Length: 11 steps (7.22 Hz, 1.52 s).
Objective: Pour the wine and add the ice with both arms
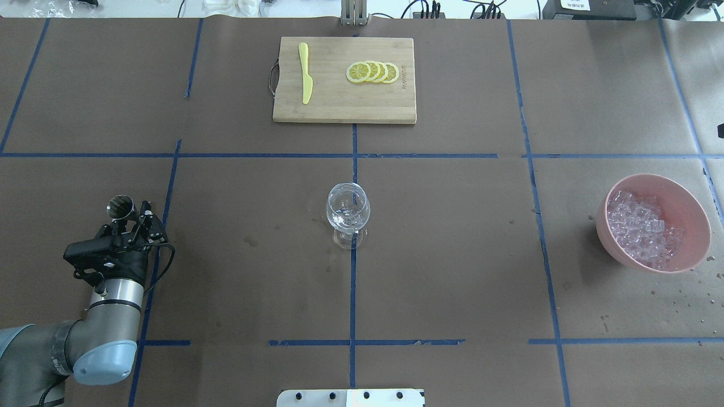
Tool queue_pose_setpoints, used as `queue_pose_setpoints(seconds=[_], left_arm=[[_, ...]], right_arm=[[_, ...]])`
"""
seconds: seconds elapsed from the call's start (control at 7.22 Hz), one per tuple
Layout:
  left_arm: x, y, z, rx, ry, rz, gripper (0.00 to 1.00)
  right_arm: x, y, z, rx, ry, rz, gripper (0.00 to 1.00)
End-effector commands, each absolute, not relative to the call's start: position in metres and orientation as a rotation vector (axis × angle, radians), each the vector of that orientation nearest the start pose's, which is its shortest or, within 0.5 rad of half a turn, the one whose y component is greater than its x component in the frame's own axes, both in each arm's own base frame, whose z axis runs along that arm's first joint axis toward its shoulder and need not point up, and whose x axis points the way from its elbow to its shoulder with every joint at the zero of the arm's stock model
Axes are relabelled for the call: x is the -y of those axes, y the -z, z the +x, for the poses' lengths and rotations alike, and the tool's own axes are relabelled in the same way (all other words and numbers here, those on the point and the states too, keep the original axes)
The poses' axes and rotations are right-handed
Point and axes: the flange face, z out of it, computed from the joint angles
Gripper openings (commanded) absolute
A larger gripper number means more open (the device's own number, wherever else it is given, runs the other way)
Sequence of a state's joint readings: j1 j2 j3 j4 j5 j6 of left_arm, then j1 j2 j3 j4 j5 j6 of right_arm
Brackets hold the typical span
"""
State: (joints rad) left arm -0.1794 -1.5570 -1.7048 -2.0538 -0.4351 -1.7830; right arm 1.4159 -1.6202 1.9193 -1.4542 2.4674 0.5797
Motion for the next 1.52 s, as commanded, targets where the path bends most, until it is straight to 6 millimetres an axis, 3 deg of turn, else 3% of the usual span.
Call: queue_pose_setpoints(seconds=[0.0, 0.14, 0.28, 0.42, 0.83, 1.11, 1.39], left_arm=[[0.308, -0.524, 0.448, -0.559, 0.679, 1.109, 0.27], [0.308, -0.529, 0.450, -0.570, 0.686, 1.107, 0.19], [0.309, -0.527, 0.447, -0.595, 0.704, 1.105, 0.00], [0.312, -0.519, 0.444, -0.623, 0.727, 1.103, 0.00], [0.326, -0.449, 0.411, -0.664, 0.736, 1.137, 0.00], [0.334, -0.414, 0.398, -0.600, 0.630, 1.190, 0.00], [0.344, -0.368, 0.393, -0.654, 0.641, 1.225, 0.00]], right_arm=[[0.473, -0.488, -0.018, 0.963, -0.204, 0.044, 1.00], [0.472, -0.490, -0.018, 0.962, -0.205, 0.041, 1.00], [0.472, -0.490, -0.019, 0.962, -0.205, 0.039, 1.00], [0.472, -0.490, -0.018, 0.962, -0.206, 0.040, 1.00], [0.471, -0.492, -0.019, 0.963, -0.205, 0.034, 1.00], [0.471, -0.491, -0.019, 0.963, -0.202, 0.042, 1.00], [0.467, -0.495, -0.024, 0.956, -0.194, 0.034, 1.00]])
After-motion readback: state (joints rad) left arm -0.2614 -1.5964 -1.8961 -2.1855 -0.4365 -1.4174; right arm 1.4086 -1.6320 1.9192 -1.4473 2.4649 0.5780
